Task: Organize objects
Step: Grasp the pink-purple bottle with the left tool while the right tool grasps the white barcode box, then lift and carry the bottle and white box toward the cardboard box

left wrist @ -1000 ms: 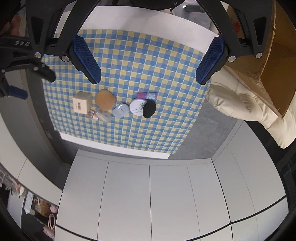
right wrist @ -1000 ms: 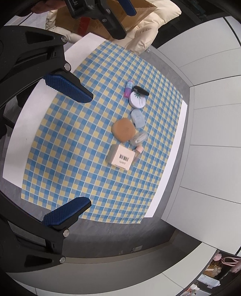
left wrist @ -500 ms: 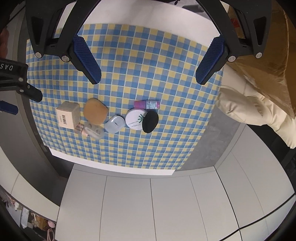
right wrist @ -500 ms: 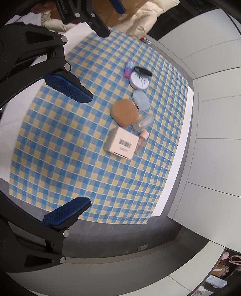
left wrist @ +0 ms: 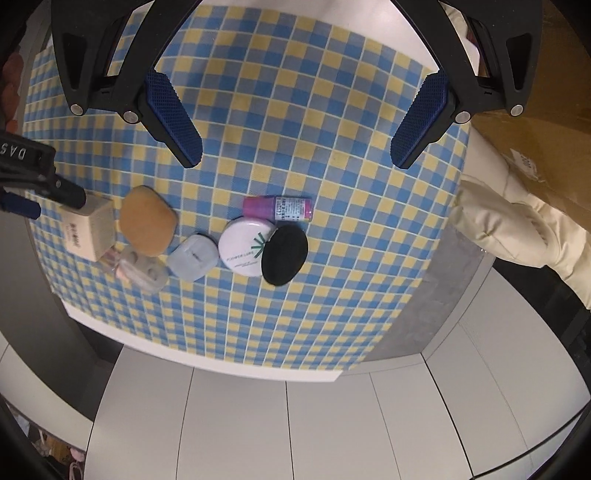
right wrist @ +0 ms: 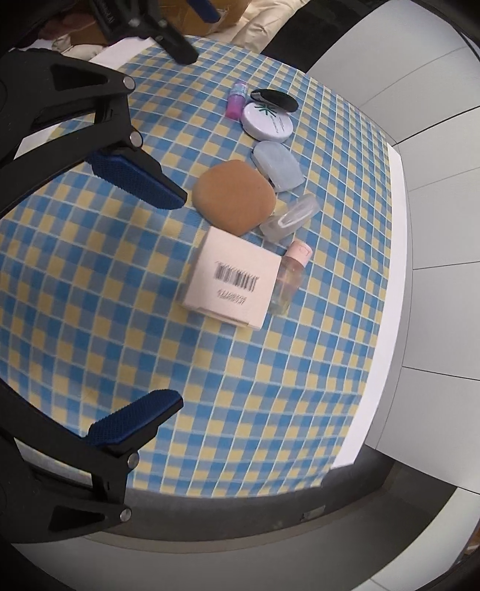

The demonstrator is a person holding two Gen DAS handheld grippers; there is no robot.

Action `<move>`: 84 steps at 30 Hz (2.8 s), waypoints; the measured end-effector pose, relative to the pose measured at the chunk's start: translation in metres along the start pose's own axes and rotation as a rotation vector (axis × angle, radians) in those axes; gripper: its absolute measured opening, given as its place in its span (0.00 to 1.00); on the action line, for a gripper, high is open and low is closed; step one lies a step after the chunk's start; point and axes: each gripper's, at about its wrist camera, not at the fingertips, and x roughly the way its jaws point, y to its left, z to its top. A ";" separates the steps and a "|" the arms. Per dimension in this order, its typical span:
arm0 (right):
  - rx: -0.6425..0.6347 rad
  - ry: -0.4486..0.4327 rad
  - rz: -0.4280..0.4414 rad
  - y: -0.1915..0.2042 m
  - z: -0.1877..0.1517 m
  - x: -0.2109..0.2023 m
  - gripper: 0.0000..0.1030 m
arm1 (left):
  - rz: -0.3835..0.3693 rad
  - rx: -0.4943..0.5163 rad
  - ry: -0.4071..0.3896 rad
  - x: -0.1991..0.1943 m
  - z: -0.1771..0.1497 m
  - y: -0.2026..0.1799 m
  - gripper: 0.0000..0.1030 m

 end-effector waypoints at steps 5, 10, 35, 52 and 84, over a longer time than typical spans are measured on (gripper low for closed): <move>0.024 0.010 -0.005 0.004 0.010 0.021 0.95 | 0.002 -0.004 0.026 0.019 0.001 0.000 0.98; 0.048 0.022 -0.013 0.000 0.014 0.037 0.84 | -0.003 -0.015 0.041 0.034 0.006 0.001 0.98; -0.043 -0.002 -0.039 0.009 0.012 0.041 0.53 | -0.073 0.007 0.088 0.073 0.021 -0.002 0.56; -0.045 -0.096 -0.032 0.024 0.023 -0.063 0.53 | -0.111 0.010 -0.008 -0.034 0.019 0.008 0.56; -0.013 -0.211 0.008 0.038 -0.048 -0.190 0.53 | -0.190 0.014 -0.207 -0.176 -0.029 0.016 0.56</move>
